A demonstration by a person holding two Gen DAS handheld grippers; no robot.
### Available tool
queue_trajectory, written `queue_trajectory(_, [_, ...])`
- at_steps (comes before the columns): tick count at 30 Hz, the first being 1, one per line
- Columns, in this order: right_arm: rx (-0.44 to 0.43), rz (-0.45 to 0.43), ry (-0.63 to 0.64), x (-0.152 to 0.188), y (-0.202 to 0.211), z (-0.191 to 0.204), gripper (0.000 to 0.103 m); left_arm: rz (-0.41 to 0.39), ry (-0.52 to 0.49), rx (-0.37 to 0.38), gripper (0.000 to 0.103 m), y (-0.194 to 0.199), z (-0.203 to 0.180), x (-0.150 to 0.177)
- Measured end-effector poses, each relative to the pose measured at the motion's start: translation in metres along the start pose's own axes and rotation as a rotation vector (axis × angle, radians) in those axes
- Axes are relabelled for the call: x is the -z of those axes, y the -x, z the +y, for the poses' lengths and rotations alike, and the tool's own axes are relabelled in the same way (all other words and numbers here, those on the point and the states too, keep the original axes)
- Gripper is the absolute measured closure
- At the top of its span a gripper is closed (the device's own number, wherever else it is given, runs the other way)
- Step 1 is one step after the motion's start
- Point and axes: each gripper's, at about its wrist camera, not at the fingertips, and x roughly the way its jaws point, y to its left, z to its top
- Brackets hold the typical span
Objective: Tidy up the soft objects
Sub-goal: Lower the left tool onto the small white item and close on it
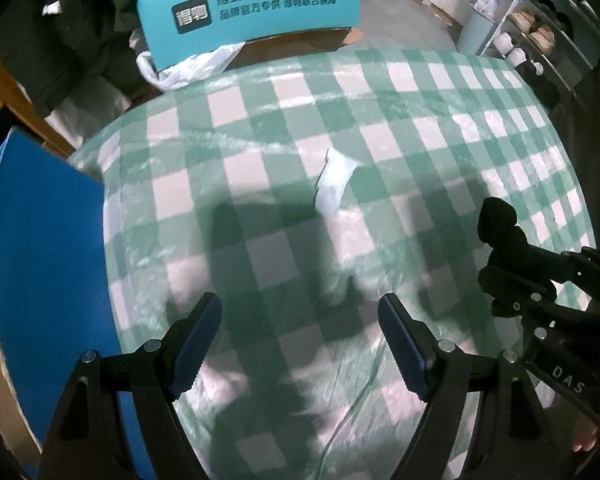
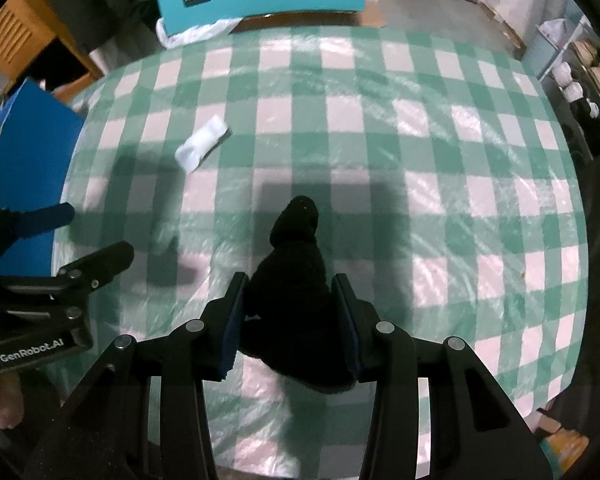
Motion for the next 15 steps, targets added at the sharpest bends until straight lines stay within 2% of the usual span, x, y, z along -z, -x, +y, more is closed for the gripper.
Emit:
queue_trajectory(2, [-0.001, -0.008, -0.017, -0.01, 0.001, -0.004, 0.061, -0.005, -0.003, -0.001, 0.021, -0.003, -0.002, -0.008])
queue_trajectory(5, [0.007, -0.021, -0.03, -0.003, 0.003, -0.001, 0.061, -0.004, -0.001, -0.001, 0.021, -0.009, -0.004, -0.018])
queue_trajectory(15, [0.02, -0.054, -0.058, -0.024, 0.009, -0.012, 0.061, -0.011, -0.016, 0.002, 0.021, -0.025, -0.011, -0.042])
